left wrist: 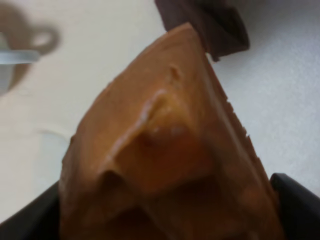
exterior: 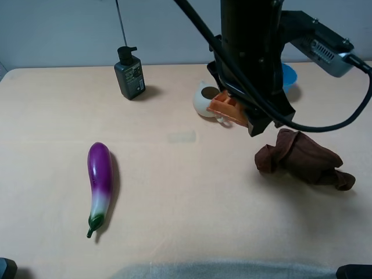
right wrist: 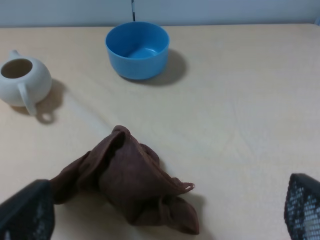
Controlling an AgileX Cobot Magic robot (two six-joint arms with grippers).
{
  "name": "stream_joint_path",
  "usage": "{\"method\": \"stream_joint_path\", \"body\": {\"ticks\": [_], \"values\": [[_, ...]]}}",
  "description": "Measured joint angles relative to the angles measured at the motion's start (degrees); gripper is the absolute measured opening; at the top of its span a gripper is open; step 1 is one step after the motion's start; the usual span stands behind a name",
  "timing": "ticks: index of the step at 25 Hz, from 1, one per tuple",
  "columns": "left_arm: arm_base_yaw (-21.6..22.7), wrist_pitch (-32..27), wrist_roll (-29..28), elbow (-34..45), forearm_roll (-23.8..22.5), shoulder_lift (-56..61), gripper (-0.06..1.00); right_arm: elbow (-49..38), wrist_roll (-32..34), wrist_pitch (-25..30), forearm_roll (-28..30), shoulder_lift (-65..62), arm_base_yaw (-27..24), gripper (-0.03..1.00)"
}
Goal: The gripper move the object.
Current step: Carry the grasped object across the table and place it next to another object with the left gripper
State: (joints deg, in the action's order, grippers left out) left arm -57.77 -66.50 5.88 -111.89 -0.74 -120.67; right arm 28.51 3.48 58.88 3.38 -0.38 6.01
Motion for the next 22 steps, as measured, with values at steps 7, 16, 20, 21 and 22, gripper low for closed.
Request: {"method": "stream_joint_path", "body": {"ticks": [7,16,20,21,22], "values": [[2.9,0.0,-0.1,0.1,-0.7,3.9,0.72,0.0,0.0,0.0,0.0,0.0,0.0,0.69],[6.0,-0.1,-1.9,3.6,-4.0,9.9,0.72,0.0,0.0,0.0,0.0,0.0,0.0,0.69],[8.3,-0.1,-2.0,8.2,-4.3,13.2,0.72,0.0,0.0,0.0,0.0,0.0,0.0,0.69],[8.9,-0.1,-2.1,9.2,-4.5,14.0,0.72,0.0,0.0,0.0,0.0,0.0,0.0,0.69],[9.5,-0.1,-2.2,10.1,-4.6,14.8,0.72,0.0,0.0,0.0,0.0,0.0,0.0,0.69]]}}
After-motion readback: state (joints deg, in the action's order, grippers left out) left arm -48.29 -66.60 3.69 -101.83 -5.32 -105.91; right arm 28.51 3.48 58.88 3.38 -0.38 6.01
